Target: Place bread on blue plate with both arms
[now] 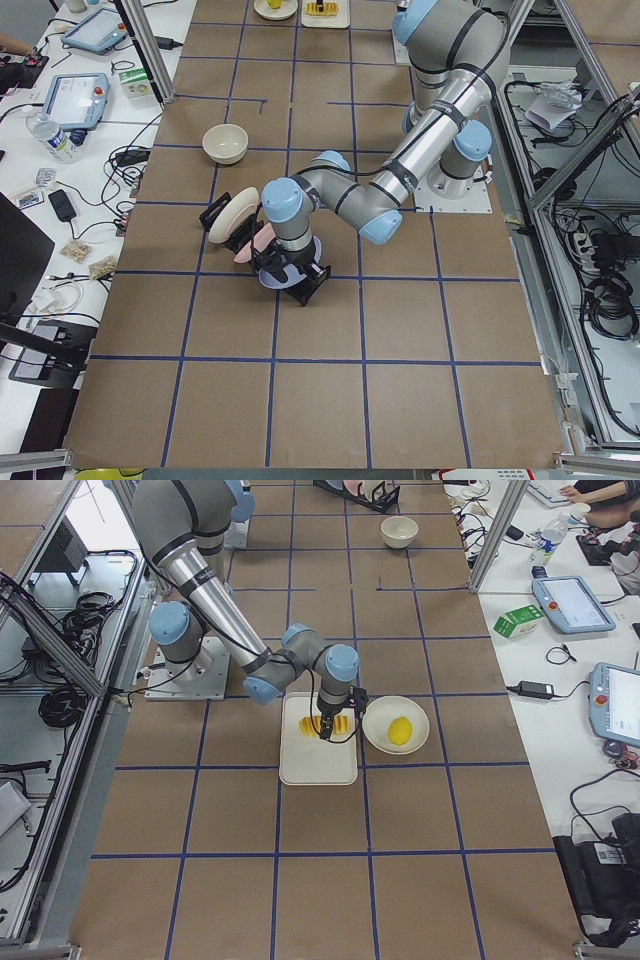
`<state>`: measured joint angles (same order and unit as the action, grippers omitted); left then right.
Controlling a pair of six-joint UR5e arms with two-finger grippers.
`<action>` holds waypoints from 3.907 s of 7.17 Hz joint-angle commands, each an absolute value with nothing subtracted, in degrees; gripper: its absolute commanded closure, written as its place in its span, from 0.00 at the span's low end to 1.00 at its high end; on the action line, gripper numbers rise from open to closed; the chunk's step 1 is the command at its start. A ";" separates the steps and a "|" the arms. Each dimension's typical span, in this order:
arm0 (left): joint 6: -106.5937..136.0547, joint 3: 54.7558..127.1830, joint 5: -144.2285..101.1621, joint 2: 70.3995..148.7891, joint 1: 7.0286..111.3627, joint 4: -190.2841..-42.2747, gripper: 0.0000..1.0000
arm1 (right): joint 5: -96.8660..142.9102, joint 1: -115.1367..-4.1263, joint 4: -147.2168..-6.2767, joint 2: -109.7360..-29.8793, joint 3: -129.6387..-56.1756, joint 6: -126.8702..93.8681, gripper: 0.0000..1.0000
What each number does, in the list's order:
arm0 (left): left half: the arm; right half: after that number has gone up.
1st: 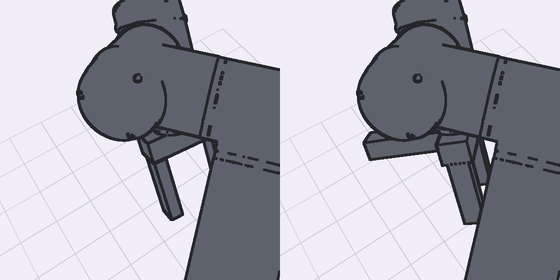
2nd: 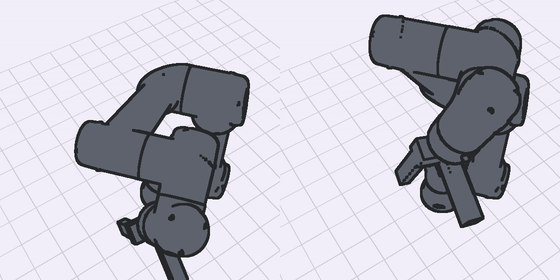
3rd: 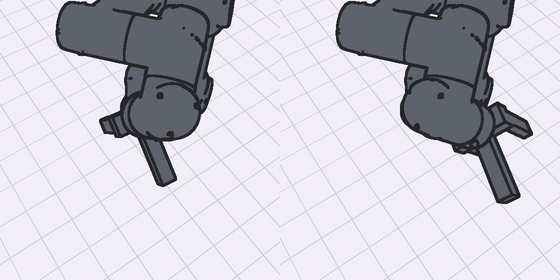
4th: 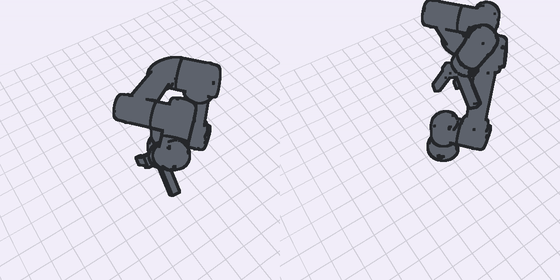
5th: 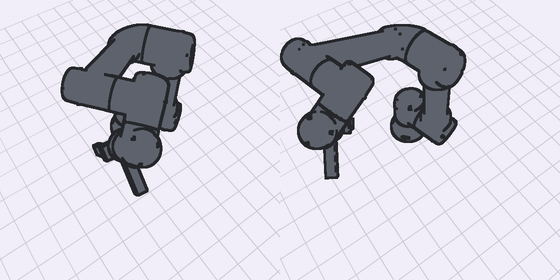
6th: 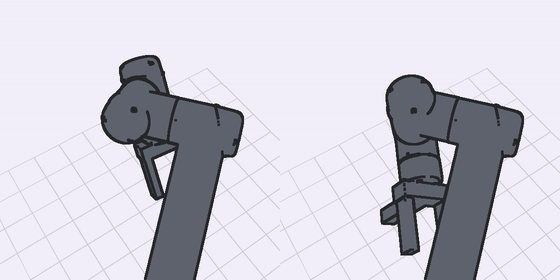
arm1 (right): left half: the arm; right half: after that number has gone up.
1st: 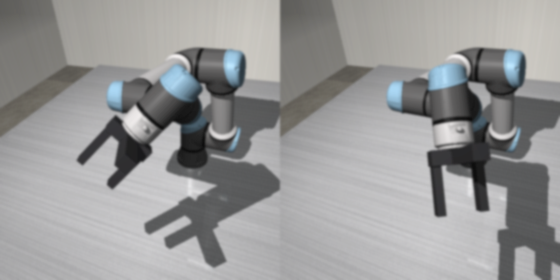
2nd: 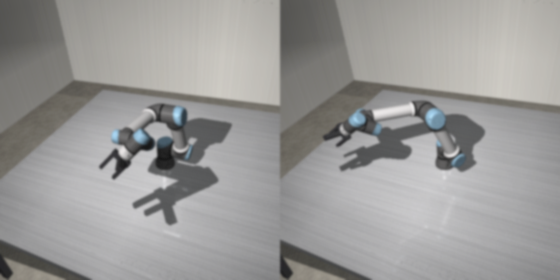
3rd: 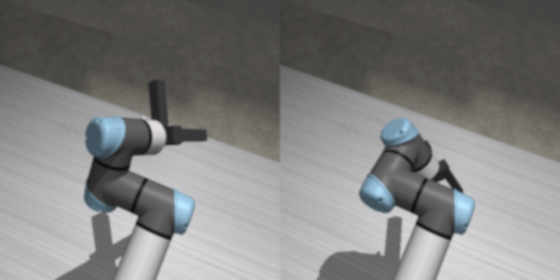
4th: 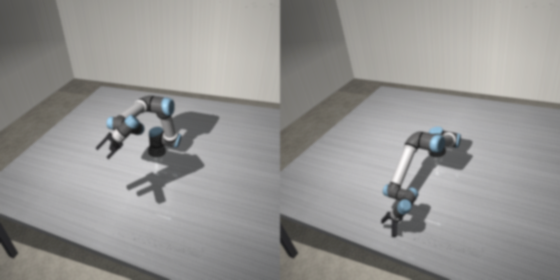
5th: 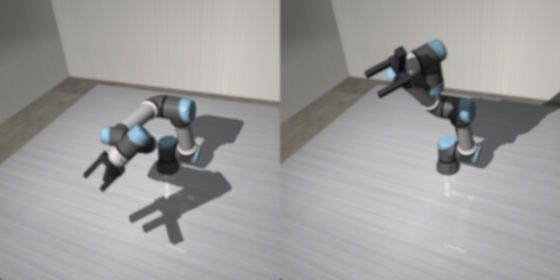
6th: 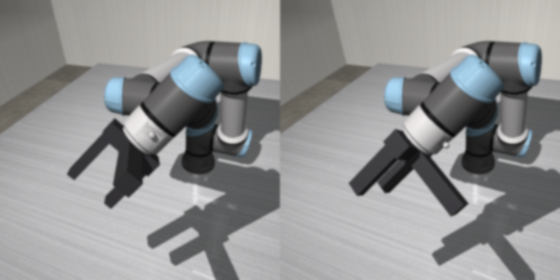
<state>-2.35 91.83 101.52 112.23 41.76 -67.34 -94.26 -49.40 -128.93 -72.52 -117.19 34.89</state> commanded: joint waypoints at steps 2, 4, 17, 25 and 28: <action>-2.72 91.67 101.42 111.80 41.84 -67.76 1.00 | -94.22 -49.39 -129.11 -72.33 -117.60 34.45 0.57; -2.55 91.15 101.51 110.66 41.92 -68.72 1.00 | -95.26 -49.39 -128.76 -73.12 -117.42 34.45 1.00; 3.46 97.35 77.62 92.90 76.14 -89.83 1.00 | -93.69 -63.80 -110.13 -83.05 -103.89 29.29 1.00; 32.08 118.13 74.26 110.72 98.68 -29.80 1.00 | -89.65 -93.39 -106.96 -85.18 -103.18 -7.61 1.00; 30.33 118.39 78.36 111.45 99.32 -29.79 0.01 | -87.82 -100.18 -111.79 -81.66 -103.10 -14.74 1.00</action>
<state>31.27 118.33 75.32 111.24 99.08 -29.87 -89.08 -97.43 -110.11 -83.06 -103.16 -11.67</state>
